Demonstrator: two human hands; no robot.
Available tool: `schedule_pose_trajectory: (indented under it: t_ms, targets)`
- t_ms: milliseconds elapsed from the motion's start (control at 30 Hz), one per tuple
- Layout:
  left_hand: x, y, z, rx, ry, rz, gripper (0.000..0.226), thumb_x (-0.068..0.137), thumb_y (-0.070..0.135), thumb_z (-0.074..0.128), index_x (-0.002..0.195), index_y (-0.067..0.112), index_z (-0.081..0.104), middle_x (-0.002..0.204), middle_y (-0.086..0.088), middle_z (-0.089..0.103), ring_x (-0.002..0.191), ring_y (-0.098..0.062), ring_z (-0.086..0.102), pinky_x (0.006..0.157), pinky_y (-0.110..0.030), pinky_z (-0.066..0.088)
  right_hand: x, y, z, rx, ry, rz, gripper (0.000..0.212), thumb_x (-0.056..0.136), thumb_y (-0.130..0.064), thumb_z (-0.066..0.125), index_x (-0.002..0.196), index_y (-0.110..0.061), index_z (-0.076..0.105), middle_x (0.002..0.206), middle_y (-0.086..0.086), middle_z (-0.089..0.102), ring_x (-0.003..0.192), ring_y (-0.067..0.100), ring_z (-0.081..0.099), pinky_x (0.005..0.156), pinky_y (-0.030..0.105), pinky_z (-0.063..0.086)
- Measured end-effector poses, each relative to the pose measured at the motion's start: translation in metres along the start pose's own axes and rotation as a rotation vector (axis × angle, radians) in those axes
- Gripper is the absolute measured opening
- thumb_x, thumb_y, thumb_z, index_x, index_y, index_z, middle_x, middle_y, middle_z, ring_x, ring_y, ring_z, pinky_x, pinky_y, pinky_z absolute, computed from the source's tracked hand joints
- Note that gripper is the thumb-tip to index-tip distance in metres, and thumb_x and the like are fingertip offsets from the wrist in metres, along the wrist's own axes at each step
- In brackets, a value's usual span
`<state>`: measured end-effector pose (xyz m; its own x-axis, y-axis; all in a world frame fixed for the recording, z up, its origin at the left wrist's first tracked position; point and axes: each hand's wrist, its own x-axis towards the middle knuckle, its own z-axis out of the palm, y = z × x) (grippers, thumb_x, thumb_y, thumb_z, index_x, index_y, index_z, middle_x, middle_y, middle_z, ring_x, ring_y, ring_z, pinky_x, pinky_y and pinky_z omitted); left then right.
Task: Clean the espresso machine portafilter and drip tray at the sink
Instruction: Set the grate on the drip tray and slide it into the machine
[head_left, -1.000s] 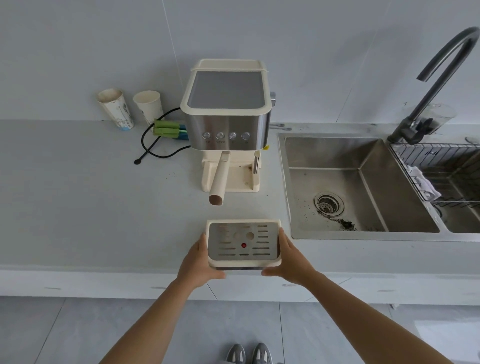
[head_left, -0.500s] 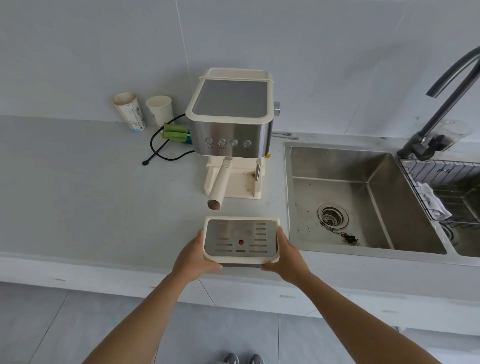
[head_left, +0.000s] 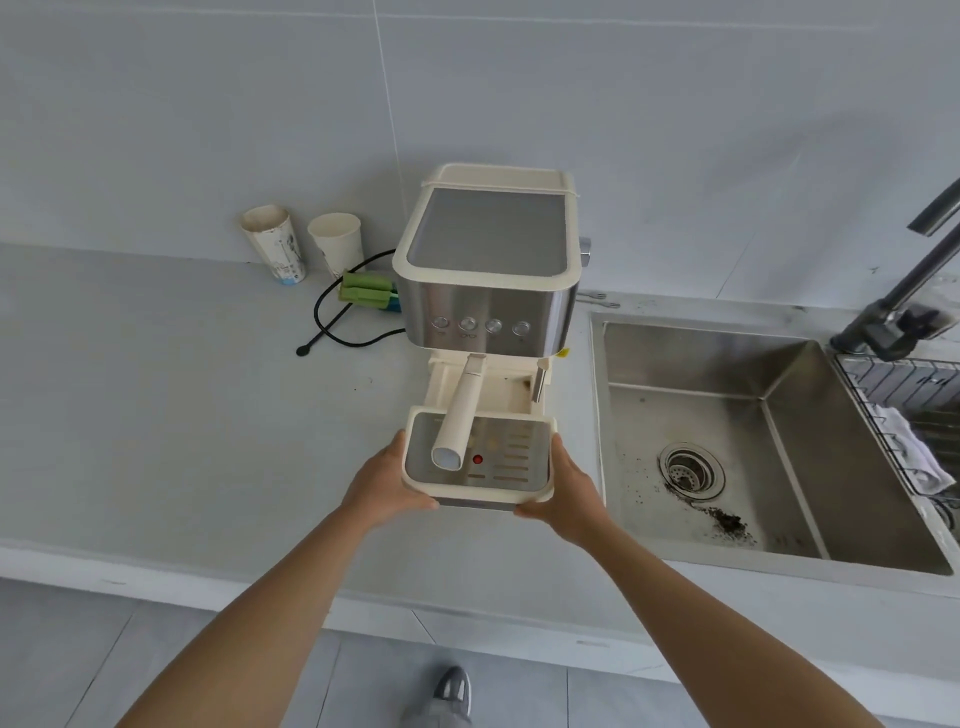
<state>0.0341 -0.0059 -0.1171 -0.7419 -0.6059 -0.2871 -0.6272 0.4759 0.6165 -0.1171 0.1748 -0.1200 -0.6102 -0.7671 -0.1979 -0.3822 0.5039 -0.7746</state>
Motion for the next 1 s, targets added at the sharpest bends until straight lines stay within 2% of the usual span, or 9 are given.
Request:
schedule_pose_trajectory:
  t_ms: [133, 267, 400, 533, 667, 900, 1000]
  targets:
    - [0.023, -0.005, -0.007, -0.007, -0.018, 0.002, 0.078, 0.061, 0.021, 0.082, 0.124, 0.019, 0.037, 0.103, 0.005, 0.055, 0.090, -0.017, 0.054, 0.069, -0.025, 0.041, 0.021, -0.003, 0.006, 0.010, 0.014, 0.023, 0.088, 0.065, -0.019, 0.081, 0.134, -0.023, 0.026, 0.126, -0.003, 0.052, 0.109, 0.016, 0.055, 0.084, 0.026, 0.048]
    - [0.045, -0.006, -0.011, -0.028, -0.023, 0.005, 0.082, 0.056, 0.029, 0.084, 0.123, 0.023, 0.038, 0.106, 0.006, 0.058, 0.095, -0.018, 0.058, 0.071, -0.027, 0.045, 0.037, -0.006, 0.005, 0.015, 0.040, 0.041, 0.086, 0.065, -0.017, 0.081, 0.133, -0.023, 0.028, 0.123, -0.006, 0.053, 0.102, 0.014, 0.054, 0.078, 0.022, 0.044]
    - [0.063, -0.005, -0.011, -0.014, -0.035, 0.025, 0.073, 0.058, 0.029, 0.082, 0.117, 0.019, 0.039, 0.097, 0.006, 0.055, 0.087, -0.018, 0.056, 0.068, -0.026, 0.041, 0.049, -0.004, 0.002, 0.000, 0.050, 0.066, 0.088, 0.065, -0.016, 0.081, 0.135, -0.022, 0.027, 0.122, -0.005, 0.054, 0.097, 0.012, 0.051, 0.076, 0.020, 0.040]
    - [0.077, -0.006, -0.009, -0.019, -0.056, 0.044, 0.069, 0.060, 0.026, 0.081, 0.115, 0.018, 0.040, 0.094, 0.005, 0.054, 0.084, -0.017, 0.054, 0.068, -0.024, 0.040, 0.059, 0.001, 0.001, -0.029, 0.042, 0.089, 0.088, 0.066, -0.019, 0.081, 0.136, -0.021, 0.027, 0.125, -0.001, 0.054, 0.103, 0.015, 0.054, 0.080, 0.022, 0.043]
    - [0.088, -0.010, -0.006, -0.011, -0.073, 0.045, 0.062, 0.060, 0.028, 0.081, 0.106, 0.023, 0.038, 0.096, 0.005, 0.057, 0.085, -0.016, 0.056, 0.067, -0.023, 0.039, 0.068, 0.000, 0.000, -0.044, 0.032, 0.092, 0.092, 0.067, -0.017, 0.080, 0.140, -0.020, 0.023, 0.131, 0.000, 0.052, 0.109, 0.016, 0.052, 0.087, 0.024, 0.043]
    - [0.104, -0.012, -0.007, 0.036, -0.068, 0.079, 0.070, 0.064, 0.028, 0.079, 0.119, 0.014, 0.039, 0.096, 0.005, 0.051, 0.082, -0.017, 0.050, 0.066, -0.025, 0.036, 0.084, 0.006, 0.001, -0.080, 0.006, 0.138, 0.098, 0.068, -0.017, 0.079, 0.143, -0.021, 0.017, 0.136, 0.001, 0.049, 0.122, 0.022, 0.049, 0.098, 0.032, 0.043]
    - [0.112, -0.012, -0.008, 0.058, -0.085, 0.062, 0.080, 0.064, 0.032, 0.079, 0.128, 0.014, 0.033, 0.105, 0.002, 0.054, 0.090, -0.021, 0.053, 0.070, -0.027, 0.038, 0.092, 0.005, -0.002, -0.095, 0.006, 0.163, 0.096, 0.068, -0.017, 0.079, 0.143, -0.019, 0.019, 0.135, 0.002, 0.050, 0.122, 0.023, 0.049, 0.098, 0.033, 0.043]
